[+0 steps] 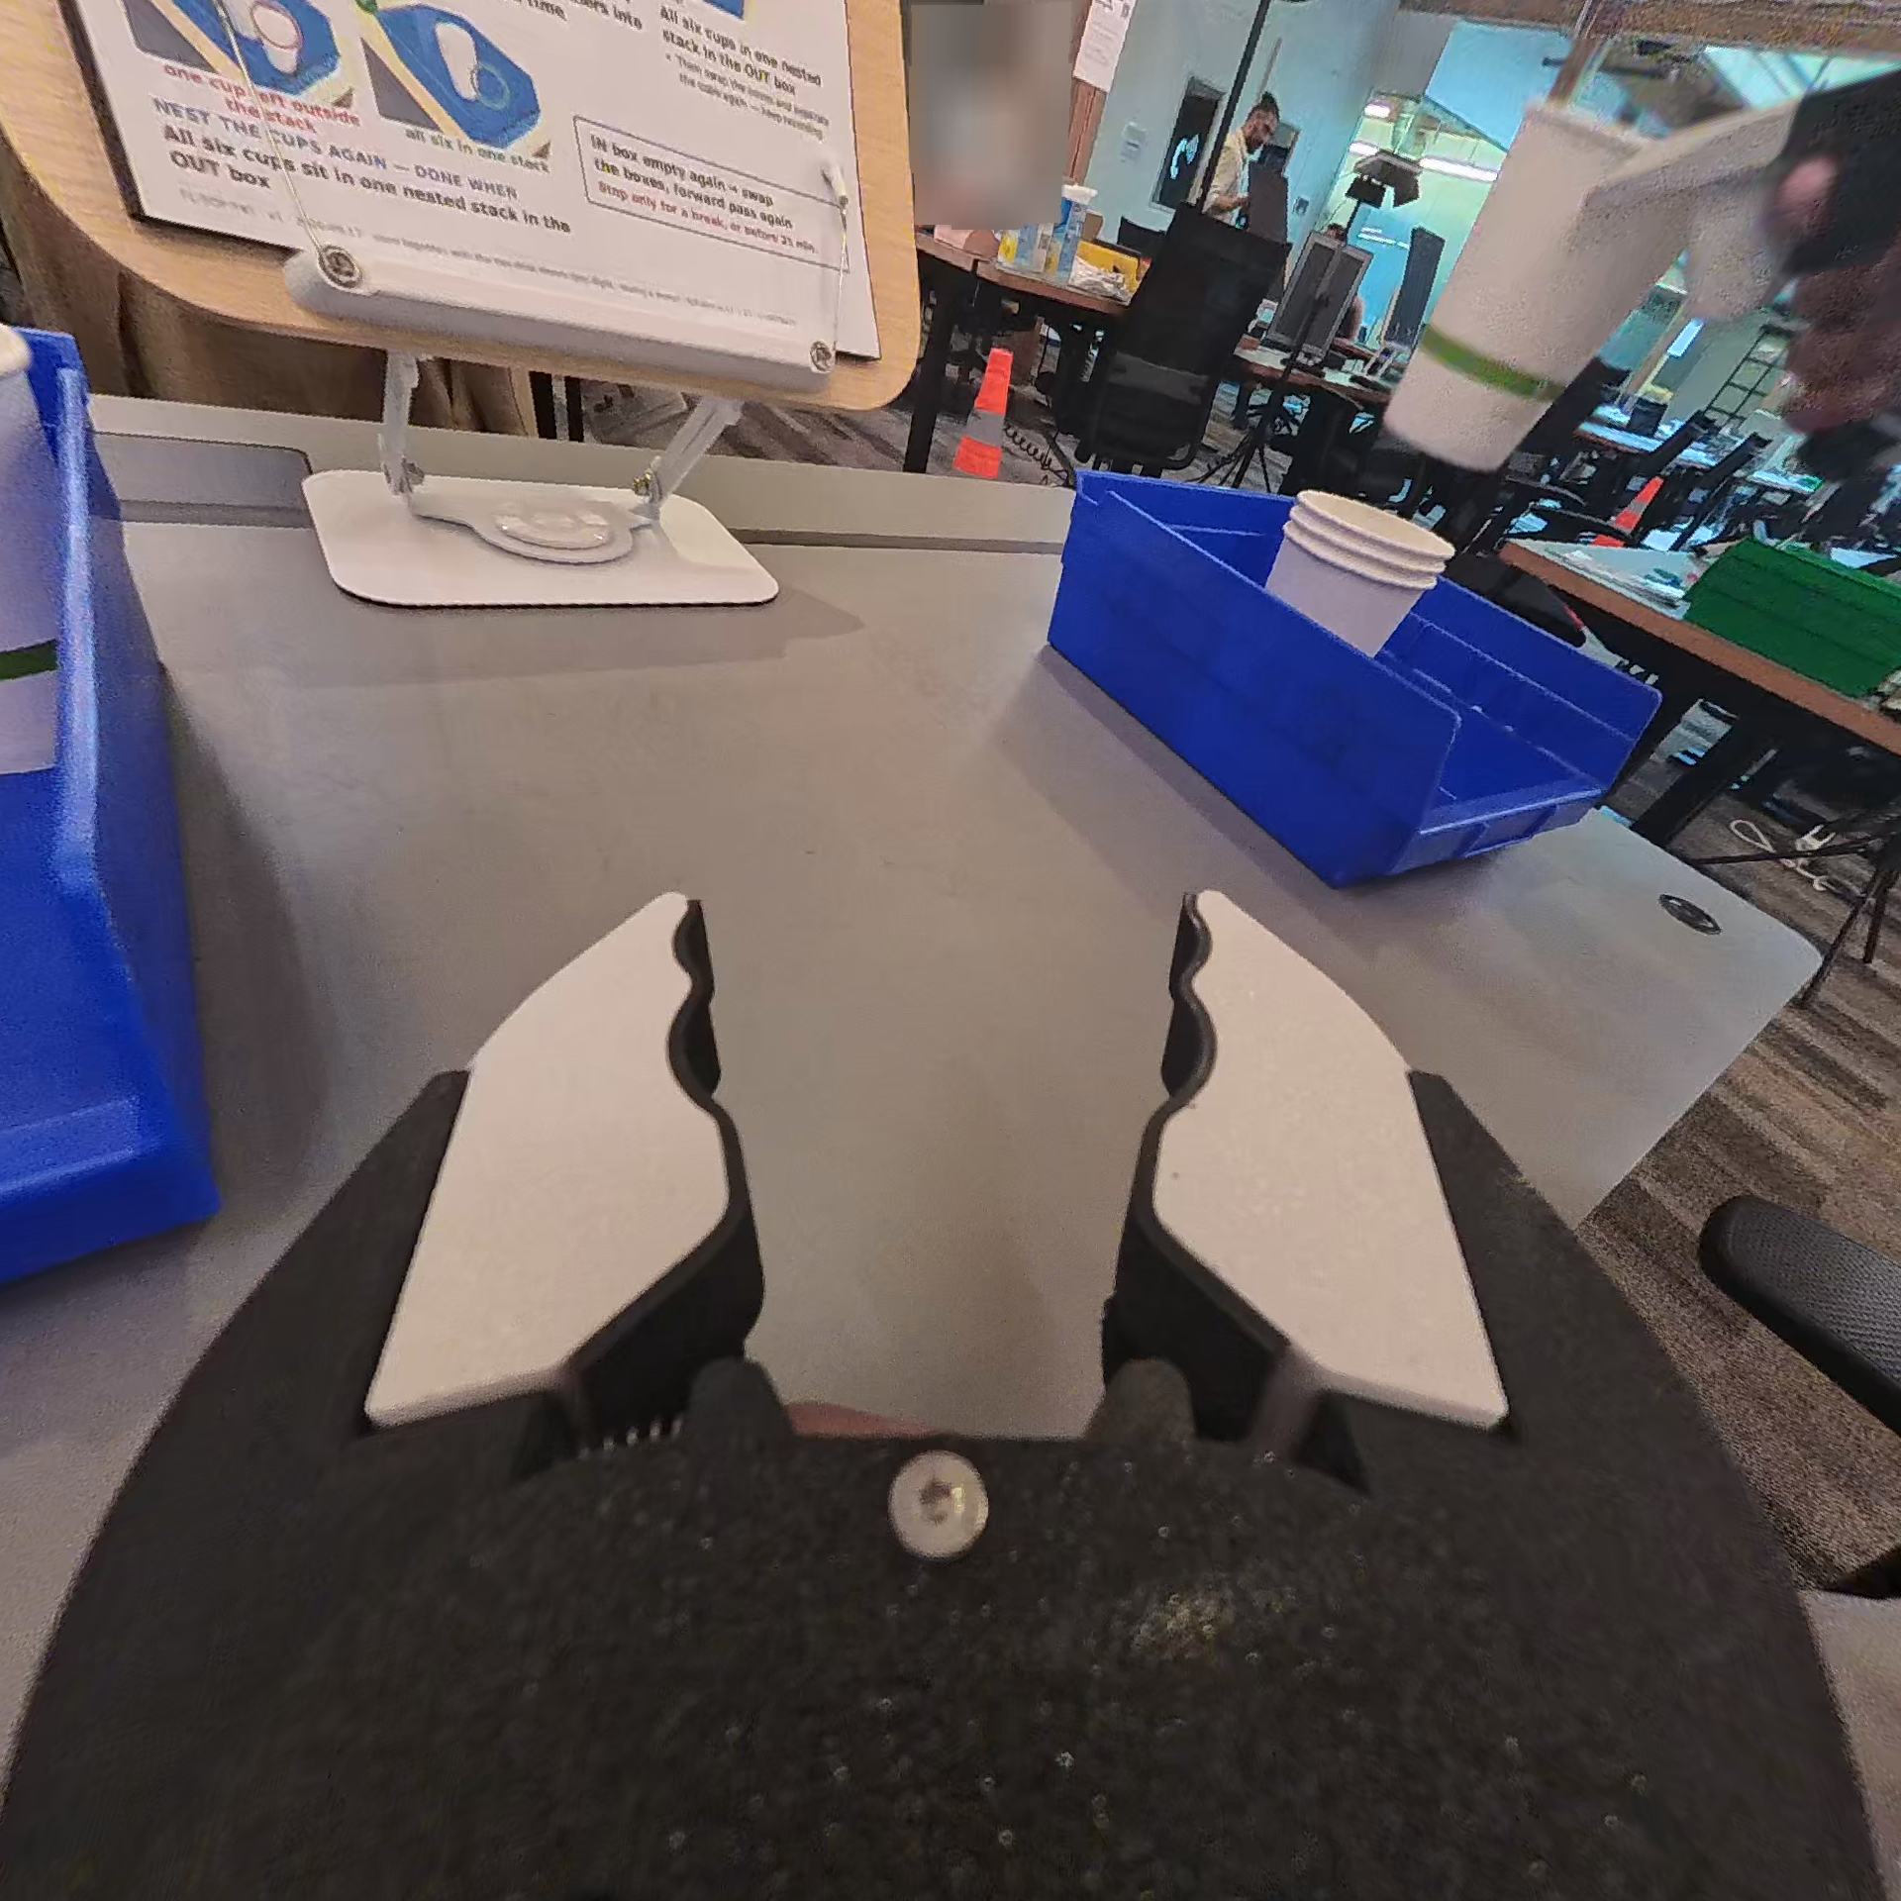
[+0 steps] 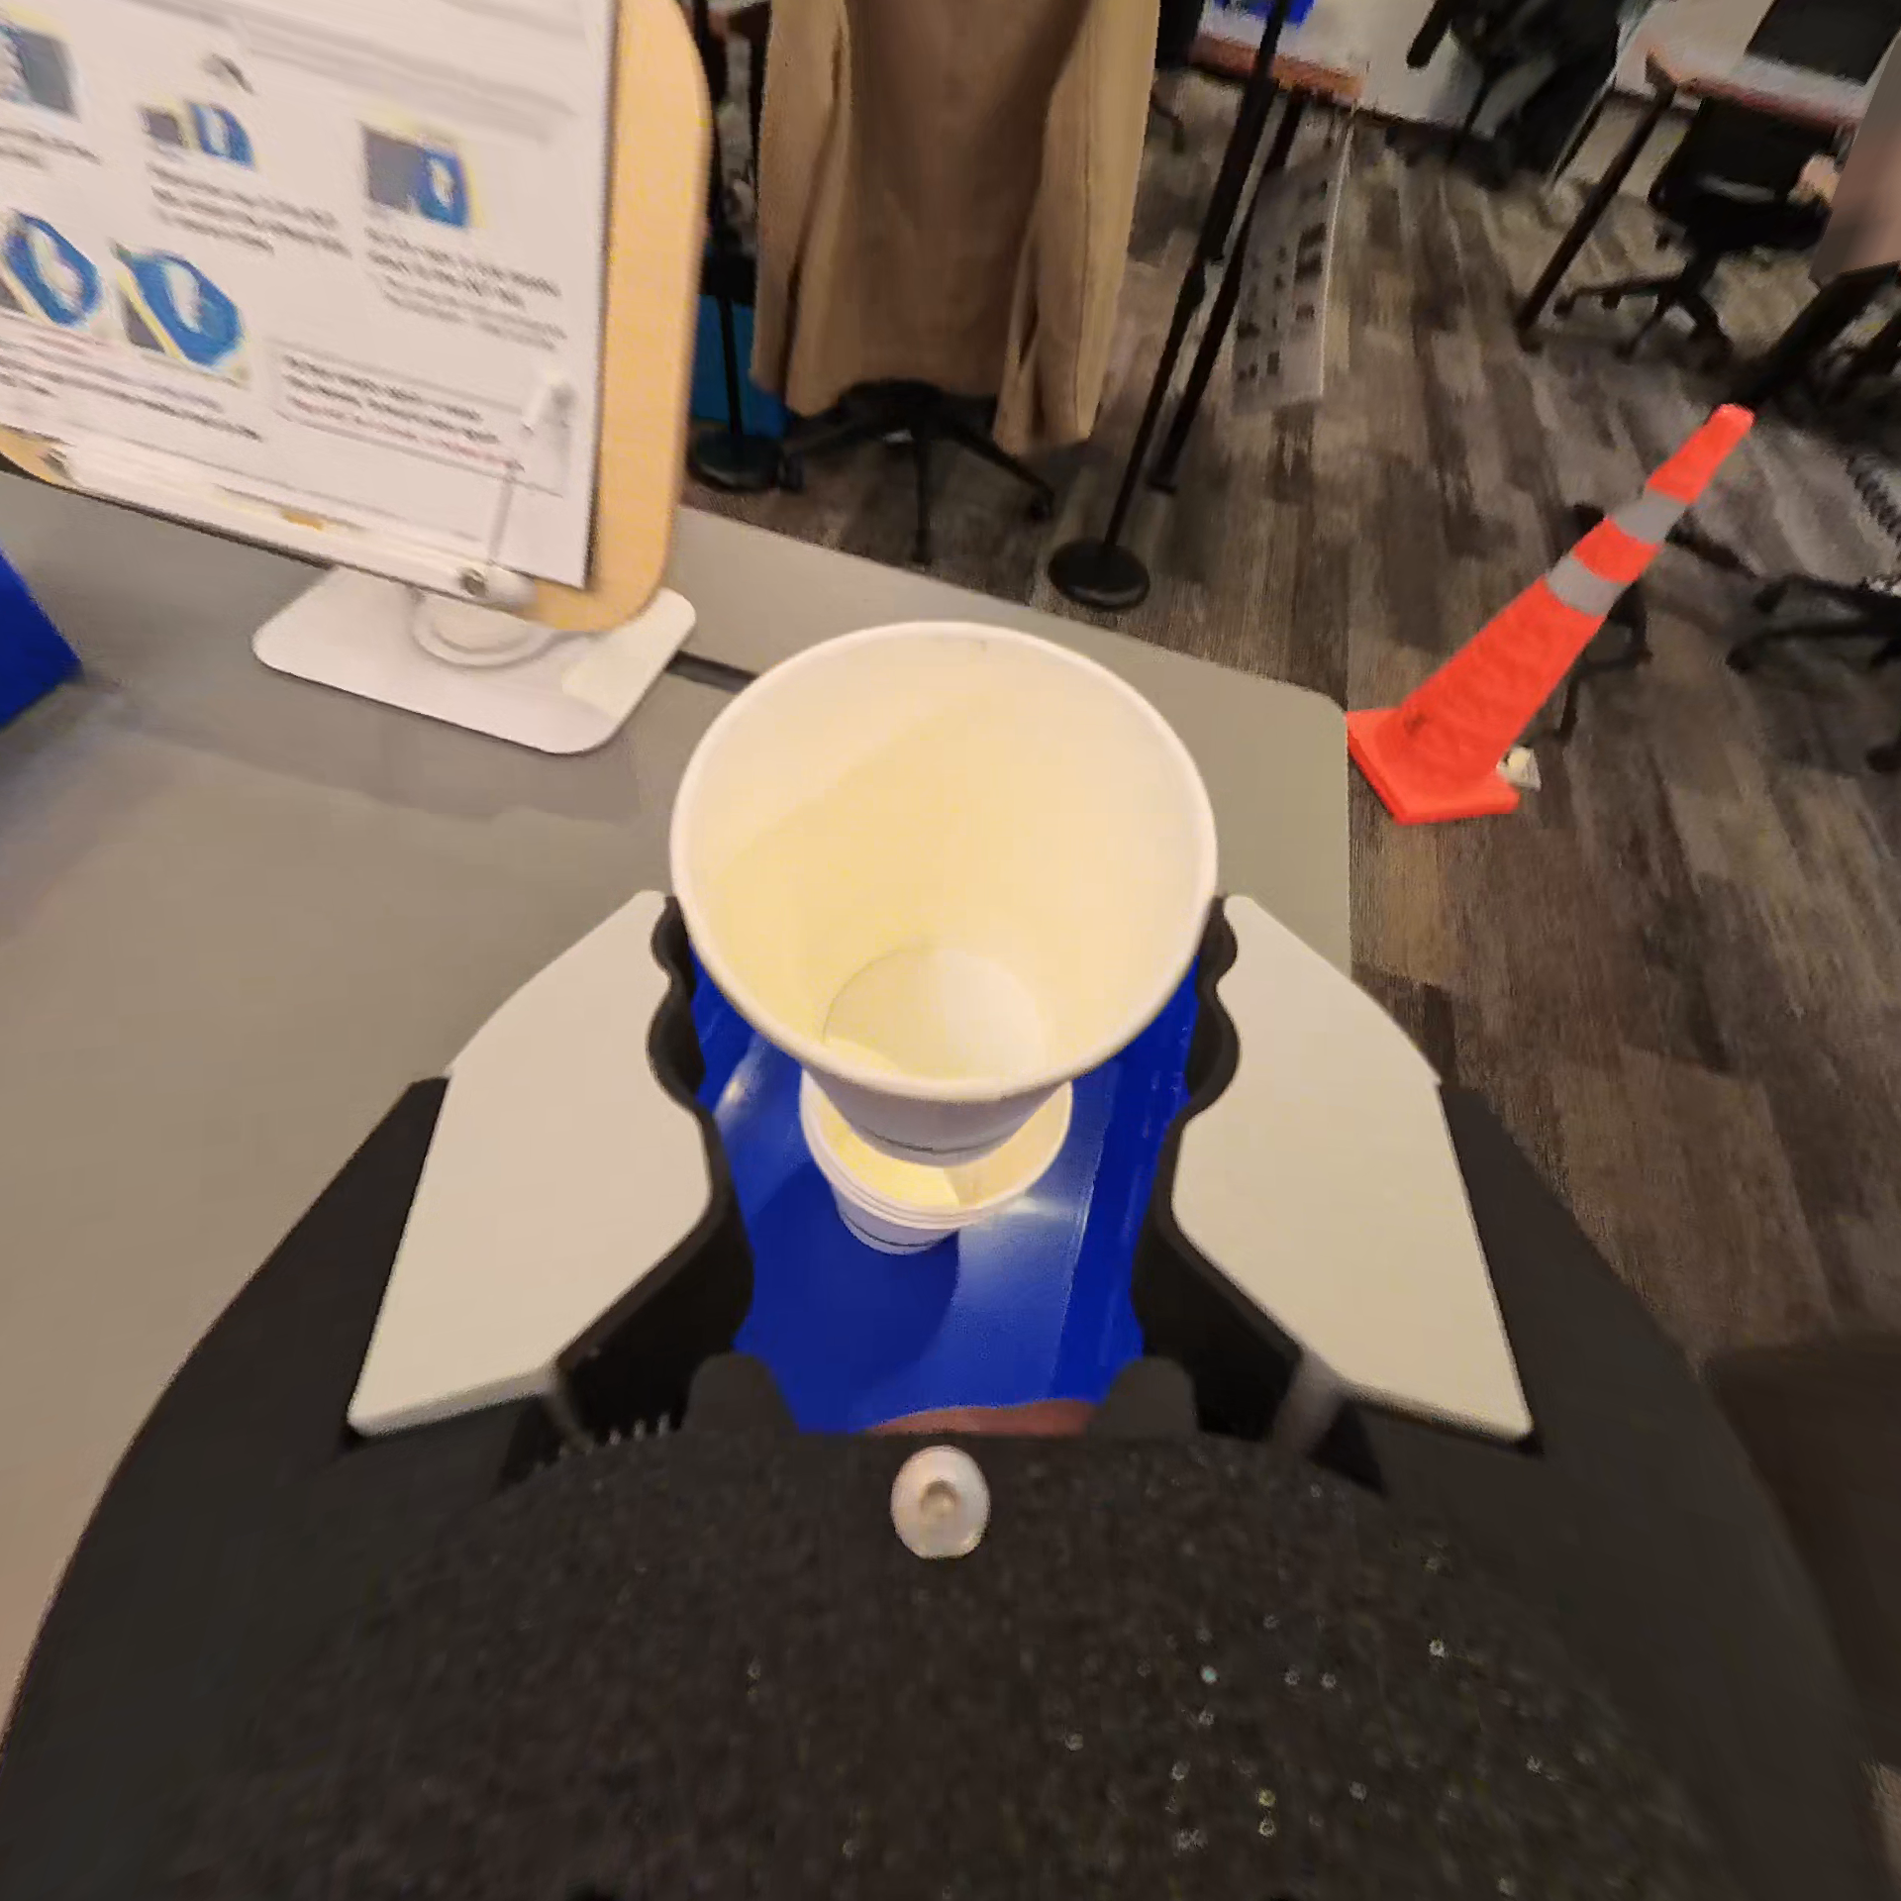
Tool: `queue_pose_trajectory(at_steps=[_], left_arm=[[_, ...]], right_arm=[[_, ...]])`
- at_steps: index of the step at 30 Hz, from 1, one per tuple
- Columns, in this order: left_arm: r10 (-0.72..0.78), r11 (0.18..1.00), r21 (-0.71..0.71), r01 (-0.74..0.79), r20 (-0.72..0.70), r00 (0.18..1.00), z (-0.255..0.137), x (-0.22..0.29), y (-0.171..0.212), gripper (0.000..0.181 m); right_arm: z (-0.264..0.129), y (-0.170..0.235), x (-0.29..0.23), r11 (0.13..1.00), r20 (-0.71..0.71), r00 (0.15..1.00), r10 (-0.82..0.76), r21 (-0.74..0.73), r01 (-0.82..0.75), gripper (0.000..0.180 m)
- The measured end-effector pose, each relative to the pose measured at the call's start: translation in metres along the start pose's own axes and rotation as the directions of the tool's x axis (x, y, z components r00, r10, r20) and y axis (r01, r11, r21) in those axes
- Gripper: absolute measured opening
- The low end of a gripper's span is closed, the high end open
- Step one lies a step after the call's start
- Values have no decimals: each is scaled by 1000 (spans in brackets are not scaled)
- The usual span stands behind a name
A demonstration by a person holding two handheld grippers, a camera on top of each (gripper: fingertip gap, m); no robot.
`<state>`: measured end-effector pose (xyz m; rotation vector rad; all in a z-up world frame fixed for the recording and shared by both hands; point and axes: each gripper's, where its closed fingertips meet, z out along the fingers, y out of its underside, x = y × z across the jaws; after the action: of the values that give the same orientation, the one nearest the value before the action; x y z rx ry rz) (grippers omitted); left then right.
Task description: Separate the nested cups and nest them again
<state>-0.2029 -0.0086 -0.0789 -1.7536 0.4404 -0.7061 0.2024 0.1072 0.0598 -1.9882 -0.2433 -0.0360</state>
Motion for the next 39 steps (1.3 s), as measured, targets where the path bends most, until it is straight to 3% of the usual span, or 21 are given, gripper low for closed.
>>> queue_pose_trajectory(at_steps=[7, 24, 32, 39], left_arm=[[11, 1000, 7, -11, 15, 1000, -3, -3, -3, 85], [29, 995, -89, -33, -45, 999, 11, 14, 21, 84], [27, 993, -113, -34, -66, 997, 14, 19, 27, 84], [27, 996, -81, -26, 12, 1000, 11, 7, 20, 95]], right_arm=[[41, 53, 11, 993, -6, 997, 75, -86, -75, 94], [72, 114, 4, 974, 0, 995, 98, -206, -96, 95], [73, 123, 5, 974, 14, 997, 81, -213, -76, 95], [32, 76, -2, 999, -42, 999, -15, -29, 14, 105]])
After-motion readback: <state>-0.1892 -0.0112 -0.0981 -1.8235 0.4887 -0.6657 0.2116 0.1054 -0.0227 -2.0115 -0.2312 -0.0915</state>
